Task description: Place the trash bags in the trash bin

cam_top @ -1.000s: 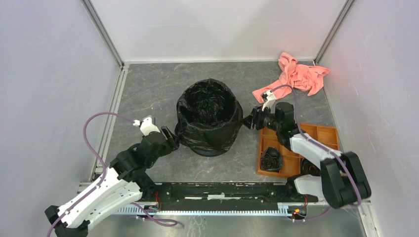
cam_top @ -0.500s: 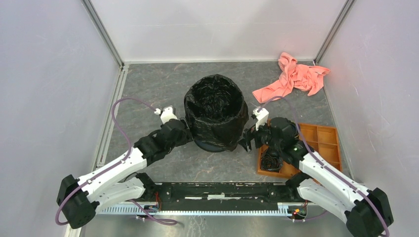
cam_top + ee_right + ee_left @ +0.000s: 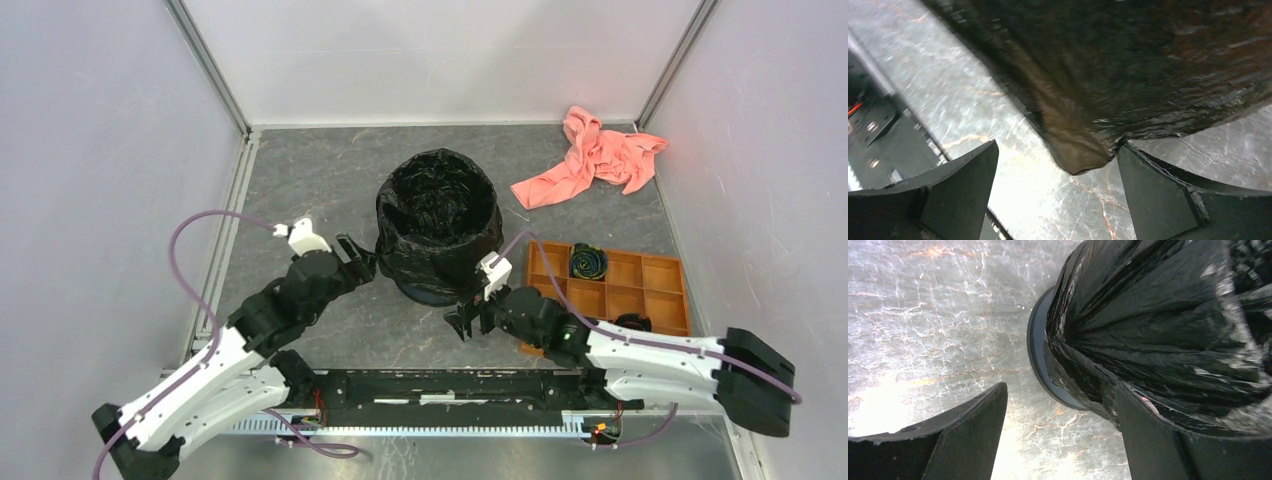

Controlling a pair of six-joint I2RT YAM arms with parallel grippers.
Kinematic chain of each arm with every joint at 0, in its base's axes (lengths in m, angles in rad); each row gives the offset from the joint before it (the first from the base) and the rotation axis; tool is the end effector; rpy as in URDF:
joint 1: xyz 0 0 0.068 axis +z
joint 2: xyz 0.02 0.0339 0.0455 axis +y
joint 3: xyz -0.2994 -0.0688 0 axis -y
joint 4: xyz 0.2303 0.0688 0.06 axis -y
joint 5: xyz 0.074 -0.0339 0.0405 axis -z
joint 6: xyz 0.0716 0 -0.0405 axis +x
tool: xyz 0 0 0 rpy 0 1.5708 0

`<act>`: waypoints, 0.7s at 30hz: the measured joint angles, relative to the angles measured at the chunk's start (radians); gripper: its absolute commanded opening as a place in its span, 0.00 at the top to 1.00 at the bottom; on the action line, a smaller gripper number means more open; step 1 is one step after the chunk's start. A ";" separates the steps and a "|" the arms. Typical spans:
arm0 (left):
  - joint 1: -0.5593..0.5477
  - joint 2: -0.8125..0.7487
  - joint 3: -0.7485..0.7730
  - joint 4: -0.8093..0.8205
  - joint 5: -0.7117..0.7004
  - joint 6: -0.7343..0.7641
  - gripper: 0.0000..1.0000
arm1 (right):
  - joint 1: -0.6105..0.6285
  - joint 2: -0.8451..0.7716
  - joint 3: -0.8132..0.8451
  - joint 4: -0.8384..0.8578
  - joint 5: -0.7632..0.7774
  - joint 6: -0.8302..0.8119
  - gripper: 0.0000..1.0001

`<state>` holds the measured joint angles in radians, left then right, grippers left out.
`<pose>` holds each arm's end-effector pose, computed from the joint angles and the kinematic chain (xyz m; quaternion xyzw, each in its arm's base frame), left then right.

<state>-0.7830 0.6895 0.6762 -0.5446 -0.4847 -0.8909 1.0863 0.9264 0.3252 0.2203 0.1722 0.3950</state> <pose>0.1204 -0.0727 0.2882 -0.1620 0.8414 -0.2091 0.4712 0.1032 0.1697 0.2183 -0.2342 0.7926 0.3242 0.4602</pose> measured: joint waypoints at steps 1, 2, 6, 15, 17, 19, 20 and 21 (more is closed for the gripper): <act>0.000 -0.027 0.000 -0.011 -0.011 -0.003 0.14 | 0.020 0.034 0.002 0.029 0.056 0.027 0.06; 0.000 -0.053 0.000 -0.020 -0.022 -0.007 0.13 | 0.031 0.066 0.004 0.047 0.098 0.050 0.07; 0.000 -0.120 0.000 -0.053 -0.064 -0.013 0.12 | 0.056 0.230 0.030 0.114 0.316 0.163 0.05; 0.000 -0.134 0.015 -0.113 -0.114 -0.011 0.11 | -0.003 0.503 0.134 0.273 0.629 0.297 0.07; 0.000 -0.147 0.019 -0.117 -0.120 -0.011 0.11 | -0.057 0.555 0.181 0.296 0.640 0.303 0.07; 0.000 -0.156 0.023 -0.123 -0.122 -0.010 0.11 | -0.119 0.606 0.241 0.320 0.645 0.303 0.07; 0.000 -0.160 0.027 -0.129 -0.124 -0.010 0.10 | -0.147 0.631 0.272 0.333 0.647 0.299 0.07; 0.000 -0.164 0.031 -0.135 -0.127 -0.010 0.09 | -0.179 0.660 0.311 0.345 0.648 0.290 0.07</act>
<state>-0.7830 0.5255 0.7071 -0.6796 -0.6117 -0.9005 0.9077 1.5864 0.6357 0.5655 0.8200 0.6849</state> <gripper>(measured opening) 0.890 0.933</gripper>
